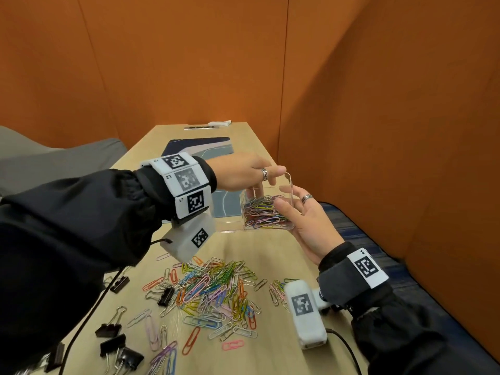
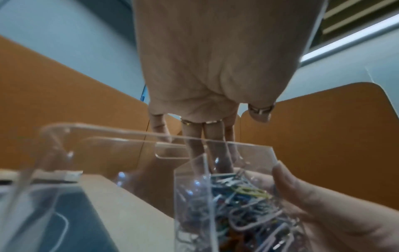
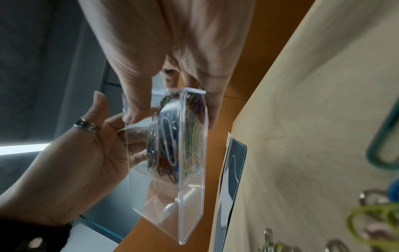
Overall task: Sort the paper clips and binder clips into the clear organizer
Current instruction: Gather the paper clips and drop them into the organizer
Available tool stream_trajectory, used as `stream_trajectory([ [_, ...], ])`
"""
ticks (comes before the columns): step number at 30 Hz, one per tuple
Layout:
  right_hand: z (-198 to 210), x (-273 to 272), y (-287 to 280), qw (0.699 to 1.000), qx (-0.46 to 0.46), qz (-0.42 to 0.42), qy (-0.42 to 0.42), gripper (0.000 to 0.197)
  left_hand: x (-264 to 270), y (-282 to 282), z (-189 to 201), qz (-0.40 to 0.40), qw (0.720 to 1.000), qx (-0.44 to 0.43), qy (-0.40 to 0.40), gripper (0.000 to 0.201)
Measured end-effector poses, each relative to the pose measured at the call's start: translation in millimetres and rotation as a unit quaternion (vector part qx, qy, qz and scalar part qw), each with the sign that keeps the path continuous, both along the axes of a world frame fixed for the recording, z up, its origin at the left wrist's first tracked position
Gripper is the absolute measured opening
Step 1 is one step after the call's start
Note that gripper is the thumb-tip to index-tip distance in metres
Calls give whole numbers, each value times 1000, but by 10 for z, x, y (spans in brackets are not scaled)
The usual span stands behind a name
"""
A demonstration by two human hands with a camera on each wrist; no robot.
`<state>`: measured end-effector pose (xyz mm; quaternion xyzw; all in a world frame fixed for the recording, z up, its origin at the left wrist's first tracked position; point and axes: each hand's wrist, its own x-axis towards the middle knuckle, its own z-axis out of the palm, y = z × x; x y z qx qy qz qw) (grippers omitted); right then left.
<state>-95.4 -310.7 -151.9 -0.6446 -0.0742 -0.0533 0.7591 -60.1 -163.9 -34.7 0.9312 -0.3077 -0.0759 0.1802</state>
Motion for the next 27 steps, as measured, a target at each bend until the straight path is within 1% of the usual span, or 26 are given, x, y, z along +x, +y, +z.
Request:
stream_trajectory([
  [2, -11, 7, 12, 1000, -6, 0, -3, 75, 1, -11, -31, -5, 999, -33, 40, 52],
  [4, -12, 4, 24, 1000, -6, 2, -5, 83, -1, -30, -40, -26, 992, -82, 89, 53],
  [5, -10, 3, 27, 1000, -10, 0, -4, 89, -10, -39, -33, -37, 989, -100, 104, 53],
  [7, -3, -1, 31, 1000, -17, -2, -3, 101, -28, -54, -15, -46, 985, -124, 110, 50],
  [8, 3, -4, 32, 1000, -18, -3, -3, 100, -34, -60, -9, -44, 985, -131, 102, 49],
  [10, 14, -8, 27, 1000, -16, -4, -3, 88, -35, -66, -20, -30, 989, -128, 60, 48],
  [11, 17, -6, 25, 1000, -15, -6, -2, 82, -40, -66, -29, -24, 993, -108, 30, 47],
  [13, 17, -6, 24, 1000, -14, -8, -2, 78, -47, -62, -58, -20, 998, -60, -9, 46],
  [15, 18, -12, 30, 1000, -17, -6, -2, 81, -51, -61, -75, -32, 997, -62, 12, 48],
  [18, 26, -22, 35, 1000, -15, -6, 0, 84, -51, -61, -64, -45, 989, -112, 80, 55],
  [20, 30, -20, 25, 1000, -9, -8, -2, 82, -61, -42, -55, -42, 985, -146, 88, 55],
  [22, 35, -12, 5, 1000, -2, -18, -2, 88, -72, -3, -57, -36, 980, -187, 62, 47],
  [24, 39, 0, -31, 999, 7, -31, 1, 93, -82, 60, -87, -23, 976, -215, 5, 33],
  [27, 59, 6, -80, 998, 27, -53, 2, 89, -99, 183, -164, -17, 963, -262, -64, 16],
])
